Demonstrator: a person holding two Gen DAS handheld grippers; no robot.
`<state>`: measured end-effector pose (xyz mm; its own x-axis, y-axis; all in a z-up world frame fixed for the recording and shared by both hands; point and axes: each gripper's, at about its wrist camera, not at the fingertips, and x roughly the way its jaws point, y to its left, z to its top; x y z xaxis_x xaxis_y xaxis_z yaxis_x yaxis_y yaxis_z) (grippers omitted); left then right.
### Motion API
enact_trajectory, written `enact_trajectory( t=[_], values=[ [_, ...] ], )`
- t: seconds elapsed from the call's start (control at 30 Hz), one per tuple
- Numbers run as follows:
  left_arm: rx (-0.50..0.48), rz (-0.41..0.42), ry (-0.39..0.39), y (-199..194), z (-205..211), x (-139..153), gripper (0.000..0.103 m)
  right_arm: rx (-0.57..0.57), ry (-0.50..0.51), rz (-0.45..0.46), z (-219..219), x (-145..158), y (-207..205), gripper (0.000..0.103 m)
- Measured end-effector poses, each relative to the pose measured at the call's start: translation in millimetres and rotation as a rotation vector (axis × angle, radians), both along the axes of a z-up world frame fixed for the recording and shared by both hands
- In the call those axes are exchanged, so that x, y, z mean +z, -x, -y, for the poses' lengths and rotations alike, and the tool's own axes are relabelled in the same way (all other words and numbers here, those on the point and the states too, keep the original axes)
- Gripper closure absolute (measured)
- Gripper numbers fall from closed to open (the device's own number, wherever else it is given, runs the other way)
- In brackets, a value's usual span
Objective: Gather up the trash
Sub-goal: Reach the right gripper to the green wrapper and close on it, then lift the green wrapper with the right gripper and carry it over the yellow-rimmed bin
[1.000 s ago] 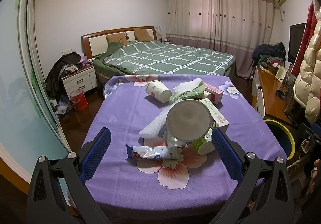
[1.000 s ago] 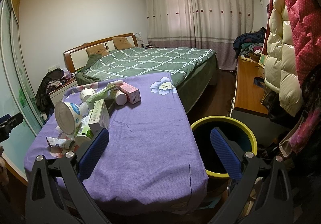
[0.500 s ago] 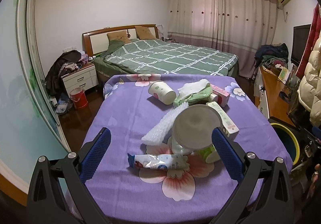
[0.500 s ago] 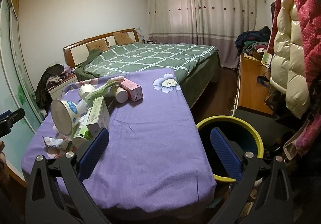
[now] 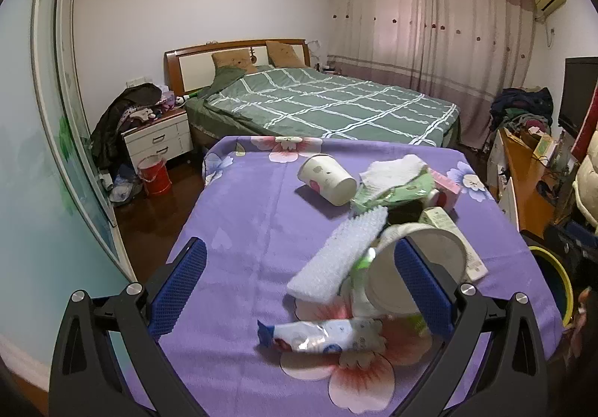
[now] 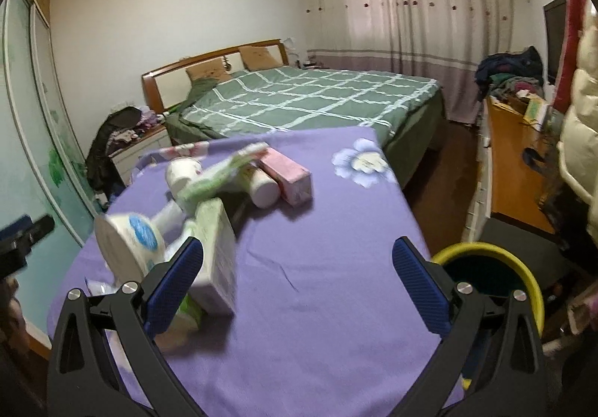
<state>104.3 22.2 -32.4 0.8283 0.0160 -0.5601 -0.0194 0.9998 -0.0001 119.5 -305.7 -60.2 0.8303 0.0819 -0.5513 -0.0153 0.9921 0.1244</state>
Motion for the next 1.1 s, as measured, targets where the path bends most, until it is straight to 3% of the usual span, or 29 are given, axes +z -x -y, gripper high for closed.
enact_trajectory(
  t=[0.1,0.23,0.33,0.47,0.77,0.8,0.93,1.1],
  values=[
    [0.006,-0.006,-0.007,-14,-2,-4,0.004,0.026,-0.004,0.000,-13,2,-27,0.008],
    [0.003,-0.017,-0.010,-33,-1,-9,0.004,0.067,-0.017,-0.050,-30,-6,-68,0.034],
    [-0.003,-0.028,-0.007,-48,0,-14,0.004,0.105,-0.037,-0.110,-42,-16,-98,0.045],
    [-0.009,-0.037,-0.011,-67,2,-18,0.004,0.139,-0.051,-0.164,-56,-26,-127,0.052],
    [-0.030,-0.047,-0.015,-92,7,-26,0.004,0.205,-0.078,-0.293,-74,-47,-167,0.052],
    [-0.031,-0.046,-0.016,-92,7,-27,0.004,0.217,-0.092,-0.309,-74,-49,-170,0.056],
    [-0.028,-0.048,-0.010,-94,7,-28,0.004,0.248,-0.109,-0.317,-78,-51,-169,0.088],
    [-0.026,-0.051,-0.002,-95,5,-28,0.004,0.251,-0.121,-0.262,-76,-35,-157,0.096]
  ],
)
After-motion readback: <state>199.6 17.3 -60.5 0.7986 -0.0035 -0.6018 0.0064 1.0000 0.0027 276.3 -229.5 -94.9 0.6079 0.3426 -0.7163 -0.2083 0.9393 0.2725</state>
